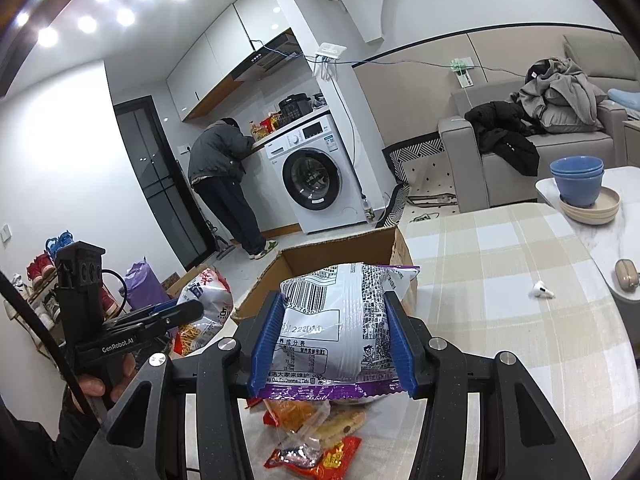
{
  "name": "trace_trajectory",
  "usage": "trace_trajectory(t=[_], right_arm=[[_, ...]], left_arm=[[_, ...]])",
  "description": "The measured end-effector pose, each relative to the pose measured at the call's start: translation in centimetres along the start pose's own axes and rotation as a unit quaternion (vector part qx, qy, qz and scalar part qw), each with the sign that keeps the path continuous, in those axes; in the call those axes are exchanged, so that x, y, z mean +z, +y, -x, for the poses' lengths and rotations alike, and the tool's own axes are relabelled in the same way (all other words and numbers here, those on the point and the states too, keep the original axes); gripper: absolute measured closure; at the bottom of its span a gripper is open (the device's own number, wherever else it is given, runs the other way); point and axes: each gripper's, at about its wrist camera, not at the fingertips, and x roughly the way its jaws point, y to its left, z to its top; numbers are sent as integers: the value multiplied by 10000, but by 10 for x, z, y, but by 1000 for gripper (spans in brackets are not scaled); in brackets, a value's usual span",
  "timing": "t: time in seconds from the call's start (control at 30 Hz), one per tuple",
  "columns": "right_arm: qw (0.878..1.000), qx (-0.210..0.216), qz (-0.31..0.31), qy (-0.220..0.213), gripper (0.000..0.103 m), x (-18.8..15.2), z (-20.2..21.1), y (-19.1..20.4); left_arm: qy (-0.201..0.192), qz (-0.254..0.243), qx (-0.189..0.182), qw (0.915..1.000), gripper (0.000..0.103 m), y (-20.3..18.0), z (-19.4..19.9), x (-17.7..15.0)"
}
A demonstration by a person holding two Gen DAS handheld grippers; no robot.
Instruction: Organize snacks
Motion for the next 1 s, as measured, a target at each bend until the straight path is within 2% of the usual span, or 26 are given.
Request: trace_trajectory(t=[0.43, 1.0], right_arm=[[9998, -39, 162, 51, 53, 19, -26, 11], [9987, -210, 413, 216, 53, 27, -64, 16]], left_arm=[[-33, 1, 248, 9997, 62, 0, -34, 39], [100, -89, 424, 9990, 61, 4, -92, 64]])
